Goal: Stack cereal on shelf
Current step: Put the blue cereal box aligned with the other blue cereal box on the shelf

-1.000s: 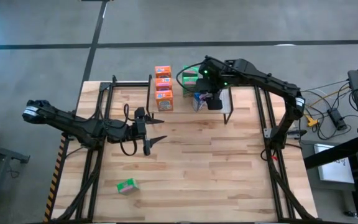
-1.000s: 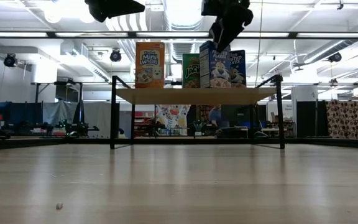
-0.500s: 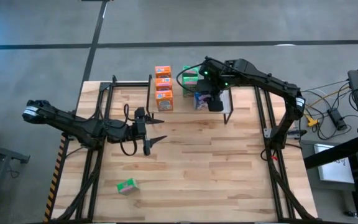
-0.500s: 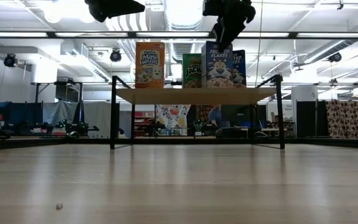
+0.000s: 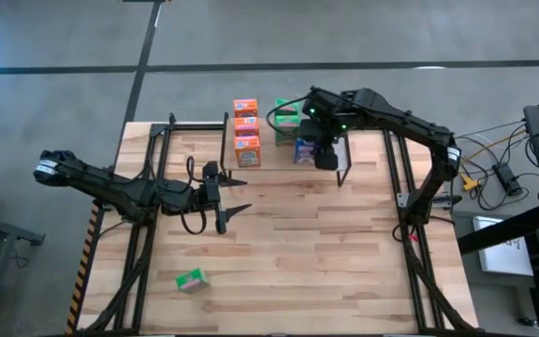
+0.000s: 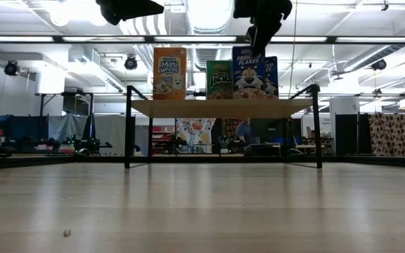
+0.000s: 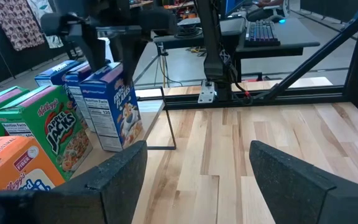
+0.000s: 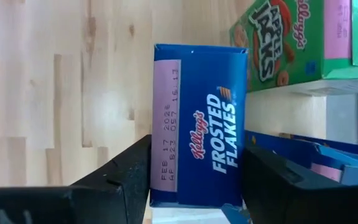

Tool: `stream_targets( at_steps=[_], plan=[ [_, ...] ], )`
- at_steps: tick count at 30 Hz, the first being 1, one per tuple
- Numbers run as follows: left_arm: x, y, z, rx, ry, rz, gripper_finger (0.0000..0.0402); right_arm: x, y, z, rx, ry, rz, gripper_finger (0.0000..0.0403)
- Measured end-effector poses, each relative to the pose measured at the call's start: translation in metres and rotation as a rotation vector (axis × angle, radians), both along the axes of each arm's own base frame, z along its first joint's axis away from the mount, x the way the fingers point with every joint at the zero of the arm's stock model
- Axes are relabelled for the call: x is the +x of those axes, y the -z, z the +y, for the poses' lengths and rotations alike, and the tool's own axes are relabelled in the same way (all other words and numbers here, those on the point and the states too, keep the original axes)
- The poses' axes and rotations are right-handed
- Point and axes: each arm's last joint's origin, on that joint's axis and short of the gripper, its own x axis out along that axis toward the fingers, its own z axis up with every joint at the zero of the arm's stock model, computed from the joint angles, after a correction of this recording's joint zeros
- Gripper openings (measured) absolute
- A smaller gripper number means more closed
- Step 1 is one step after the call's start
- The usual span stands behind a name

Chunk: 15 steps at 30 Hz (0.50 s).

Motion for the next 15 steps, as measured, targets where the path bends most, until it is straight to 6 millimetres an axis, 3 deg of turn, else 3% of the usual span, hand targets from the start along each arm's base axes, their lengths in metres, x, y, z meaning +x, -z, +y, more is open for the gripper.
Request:
stream_targets(
  at_steps=[15],
  plan=[
    [0.0001,0.0001,0.0000,-0.001,0.000,0.000,0.0267,-0.0070,-0.0084,0.0040,0.023,0.035,-0.035,0.0150]
  ],
)
